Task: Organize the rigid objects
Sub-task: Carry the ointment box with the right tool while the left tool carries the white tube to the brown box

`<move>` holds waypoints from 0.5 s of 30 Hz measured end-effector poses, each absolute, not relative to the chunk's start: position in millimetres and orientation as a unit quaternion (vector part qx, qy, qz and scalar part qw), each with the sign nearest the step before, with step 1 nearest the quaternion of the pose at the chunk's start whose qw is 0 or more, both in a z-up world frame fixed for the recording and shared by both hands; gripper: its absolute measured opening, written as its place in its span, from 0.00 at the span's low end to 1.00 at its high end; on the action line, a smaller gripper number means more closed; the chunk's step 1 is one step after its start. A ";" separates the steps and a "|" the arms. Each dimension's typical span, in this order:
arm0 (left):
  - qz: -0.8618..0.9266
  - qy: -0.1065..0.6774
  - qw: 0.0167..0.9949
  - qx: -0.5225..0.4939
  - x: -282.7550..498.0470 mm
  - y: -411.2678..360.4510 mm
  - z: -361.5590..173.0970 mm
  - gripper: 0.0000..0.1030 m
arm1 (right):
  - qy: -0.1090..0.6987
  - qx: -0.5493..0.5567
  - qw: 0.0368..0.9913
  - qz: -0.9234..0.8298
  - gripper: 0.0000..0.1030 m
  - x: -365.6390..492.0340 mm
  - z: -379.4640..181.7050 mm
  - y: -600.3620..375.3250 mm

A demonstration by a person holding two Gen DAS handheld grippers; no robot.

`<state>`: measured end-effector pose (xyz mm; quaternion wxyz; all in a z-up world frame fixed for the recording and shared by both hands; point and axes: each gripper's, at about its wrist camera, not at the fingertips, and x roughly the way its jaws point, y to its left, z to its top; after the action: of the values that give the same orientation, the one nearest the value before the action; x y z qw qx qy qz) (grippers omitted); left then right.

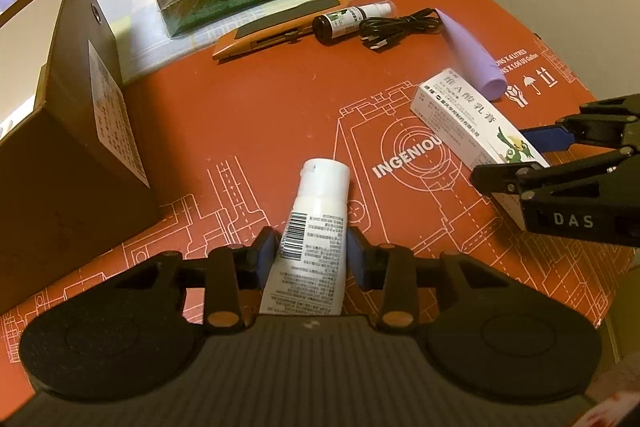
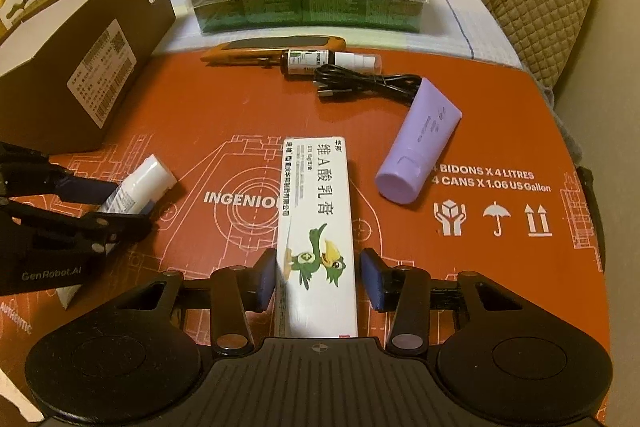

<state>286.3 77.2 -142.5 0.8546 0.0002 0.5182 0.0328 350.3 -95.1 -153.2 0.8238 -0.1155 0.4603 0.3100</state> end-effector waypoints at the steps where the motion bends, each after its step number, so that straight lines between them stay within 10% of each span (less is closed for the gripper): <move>1: 0.033 0.518 0.855 0.000 286.3 77.0 -142.5 0.33 | 0.459 -0.118 0.825 0.309 0.41 350.5 -153.3 -94.0; 15: 0.035 0.512 0.858 0.005 280.8 76.6 -140.7 0.30 | 0.453 -0.125 0.824 0.316 0.34 347.2 -153.6 -92.3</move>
<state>280.8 76.6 -140.7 0.8584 0.0053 0.5118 0.0348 347.2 -92.3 -153.6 0.8241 -0.1248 0.4531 0.3164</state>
